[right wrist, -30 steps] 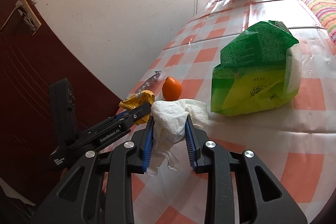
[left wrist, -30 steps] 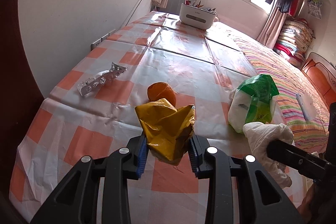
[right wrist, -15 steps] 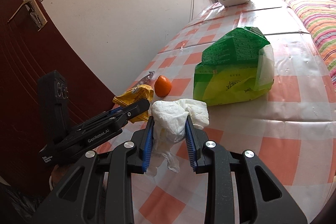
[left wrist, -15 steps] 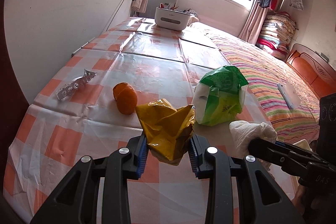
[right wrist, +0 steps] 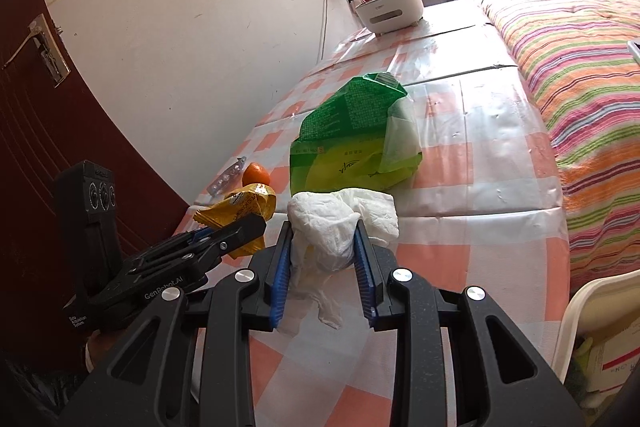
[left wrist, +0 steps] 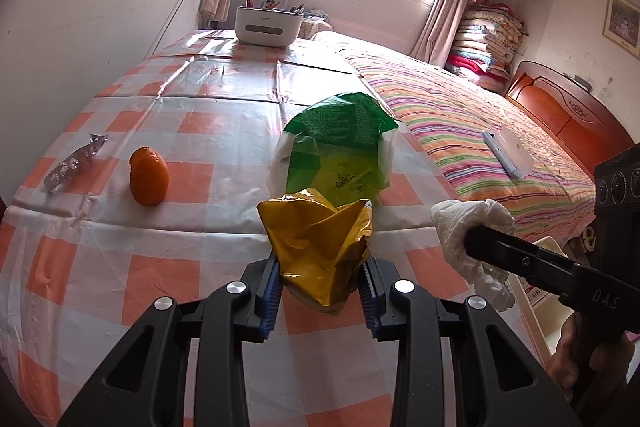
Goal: Collect trash
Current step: 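Lift the wrapper and tissue and carry both over the cream bin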
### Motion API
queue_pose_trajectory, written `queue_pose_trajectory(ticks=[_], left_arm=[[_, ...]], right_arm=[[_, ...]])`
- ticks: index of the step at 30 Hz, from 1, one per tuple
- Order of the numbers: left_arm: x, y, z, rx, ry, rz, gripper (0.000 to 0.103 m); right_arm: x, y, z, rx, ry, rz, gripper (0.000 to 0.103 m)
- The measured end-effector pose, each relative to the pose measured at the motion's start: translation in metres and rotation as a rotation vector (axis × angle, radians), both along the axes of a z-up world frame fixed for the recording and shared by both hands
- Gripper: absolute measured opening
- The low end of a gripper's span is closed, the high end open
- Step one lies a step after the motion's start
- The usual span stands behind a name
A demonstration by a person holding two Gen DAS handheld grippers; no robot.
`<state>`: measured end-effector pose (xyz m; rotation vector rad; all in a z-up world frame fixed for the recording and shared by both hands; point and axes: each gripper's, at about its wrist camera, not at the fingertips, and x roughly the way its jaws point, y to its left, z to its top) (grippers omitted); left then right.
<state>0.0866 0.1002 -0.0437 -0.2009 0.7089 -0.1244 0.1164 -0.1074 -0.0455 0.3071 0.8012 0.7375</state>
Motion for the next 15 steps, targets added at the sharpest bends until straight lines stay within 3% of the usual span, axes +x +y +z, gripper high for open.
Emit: queue_pose_trajectory(ticks=[15], left_arm=[[-0.002,-0.053,-0.006,0.003,-0.009,-0.142,0.032]], right_arm=[[-0.011,-0.056,0.005,0.018,-0.039,-0.132,0.029]])
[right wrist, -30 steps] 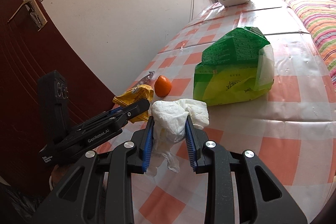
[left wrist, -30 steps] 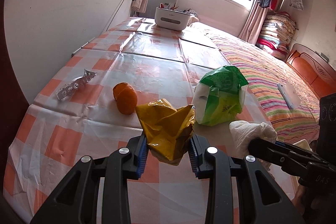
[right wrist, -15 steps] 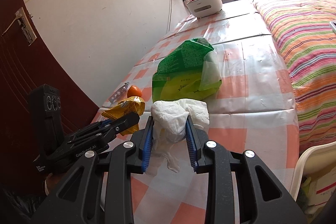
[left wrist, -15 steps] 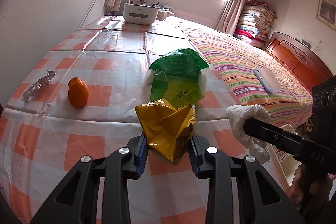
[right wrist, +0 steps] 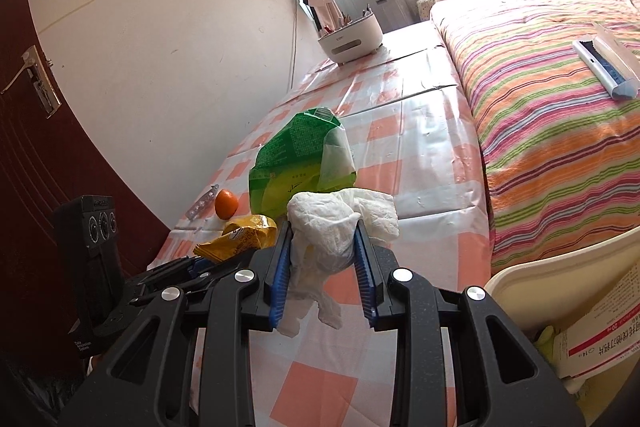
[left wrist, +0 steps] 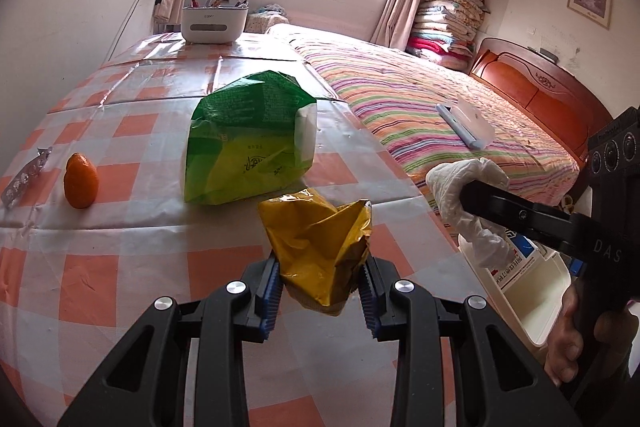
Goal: Collect trash
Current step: 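Lift the wrapper and tissue and carry both over the cream bin, then open the right tool to drop the tissue while the left tool releases the wrapper into the bin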
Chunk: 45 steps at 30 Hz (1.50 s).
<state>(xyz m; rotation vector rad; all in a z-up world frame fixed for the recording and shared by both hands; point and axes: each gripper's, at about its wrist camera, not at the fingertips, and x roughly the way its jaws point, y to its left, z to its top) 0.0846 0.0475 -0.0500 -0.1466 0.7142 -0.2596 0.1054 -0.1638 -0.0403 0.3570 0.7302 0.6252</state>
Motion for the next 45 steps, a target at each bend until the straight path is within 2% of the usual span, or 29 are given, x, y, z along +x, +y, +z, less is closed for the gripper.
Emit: queue_pose_trajectory(ticks=[19,29,45], left_arm=[[-0.004,-0.06,0.005,-0.053,-0.01,-0.165,0.032],[0.0,-0.082,0.006,-0.097,0.01,-0.214,0.033],[0.001,-0.131,0.011,-0.145,0.016,-0.304,0.033]], right_arm=[[-0.021,-0.051,0.001,-0.006,-0.041,-0.139,0.03],[-0.032,-0.086,0.001,0.015,-0.056,-0.236,0.03],[-0.055,-0.136,-0.001,-0.045,-0.087,-0.425,0.031]])
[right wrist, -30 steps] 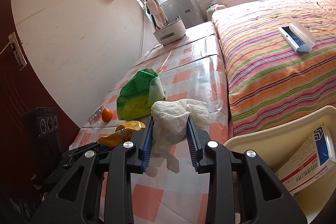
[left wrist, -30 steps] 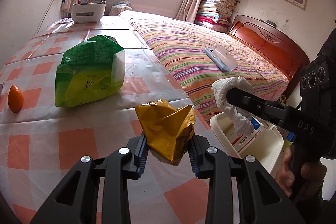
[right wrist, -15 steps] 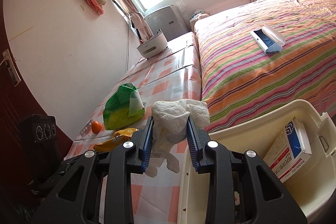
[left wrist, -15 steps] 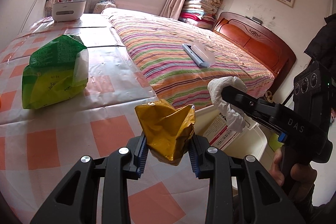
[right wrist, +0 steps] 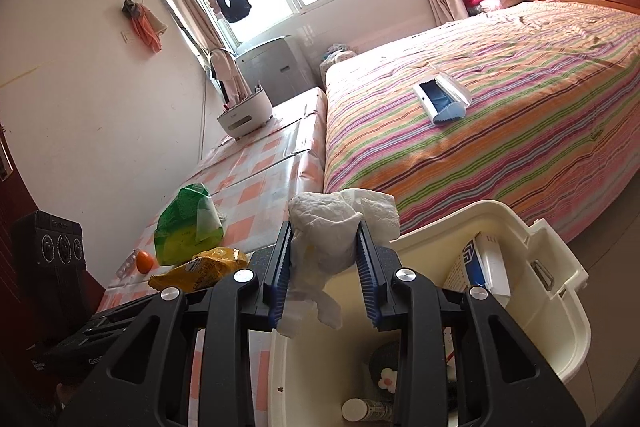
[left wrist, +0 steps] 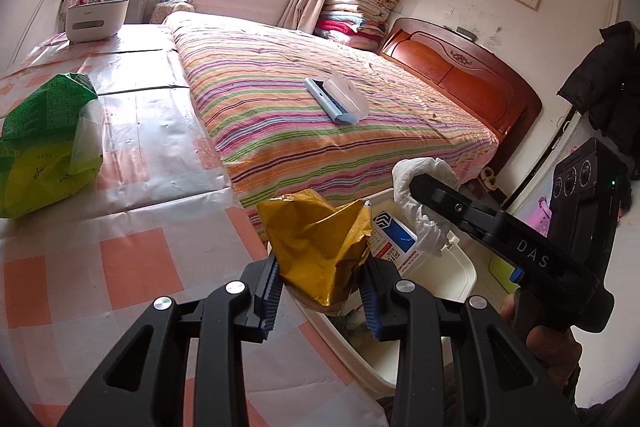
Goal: Collect trash
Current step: 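Open the right tool to drop the tissue while the left tool releases the wrapper into the bin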
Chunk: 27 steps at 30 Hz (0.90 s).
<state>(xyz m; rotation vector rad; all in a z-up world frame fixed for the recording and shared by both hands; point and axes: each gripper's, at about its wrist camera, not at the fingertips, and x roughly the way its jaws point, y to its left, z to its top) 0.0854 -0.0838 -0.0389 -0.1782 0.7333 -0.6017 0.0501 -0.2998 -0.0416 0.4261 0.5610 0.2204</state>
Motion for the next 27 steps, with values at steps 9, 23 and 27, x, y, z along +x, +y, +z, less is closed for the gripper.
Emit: queue_pose_trajectory(ticks=[9,23,27], left_arm=[[0.003,-0.017,0.0,-0.012,0.012,-0.03,0.034],[0.01,-0.031,-0.008,-0.005,0.037,-0.057,0.035],[0.011,-0.037,-0.01,0.002,0.04,-0.069,0.035]], right_arm=[[-0.012,-0.017,0.001,-0.065,-0.025,-0.095,0.041],[-0.024,-0.044,0.004,0.064,-0.077,-0.184,0.081],[-0.025,-0.046,0.004,0.078,-0.088,-0.192,0.081]])
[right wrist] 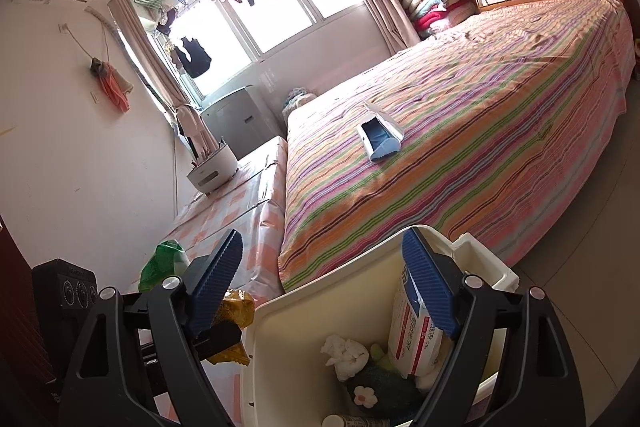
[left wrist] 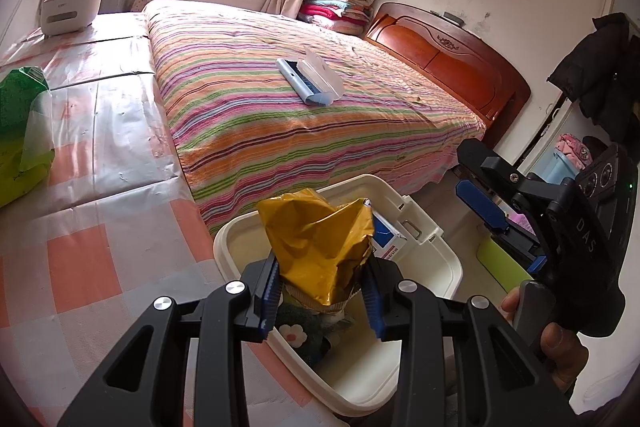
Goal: Collect trash
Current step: 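Open the right tool to drop the tissue while the left tool releases the wrapper into the bin, then move both open tools back over the checked table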
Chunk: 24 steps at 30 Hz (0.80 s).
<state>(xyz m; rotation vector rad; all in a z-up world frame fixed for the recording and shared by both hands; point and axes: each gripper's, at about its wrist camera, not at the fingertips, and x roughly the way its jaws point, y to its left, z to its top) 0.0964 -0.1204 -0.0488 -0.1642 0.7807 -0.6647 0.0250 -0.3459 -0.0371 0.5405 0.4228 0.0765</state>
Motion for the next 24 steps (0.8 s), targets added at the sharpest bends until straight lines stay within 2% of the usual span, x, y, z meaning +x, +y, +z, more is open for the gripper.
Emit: queue_pose_trajectory(ticks=[13,20,24], left_arm=[[0.002,-0.025,-0.004,0.02,0.012,-0.047,0.037],[0.0,-0.03,-0.002,0.035,-0.003,-0.03,0.069],[-0.003,-0.031,-0.002,0.061,-0.021,-0.015,0.077]], right_arm=[[-0.009,-0.012,0.001,0.047,-0.044,-0.054,0.082],[-0.007,-0.013,0.001,0.048,-0.043,-0.054,0.082],[-0.006,-0.012,0.0,0.045,-0.038,-0.048,0.082]])
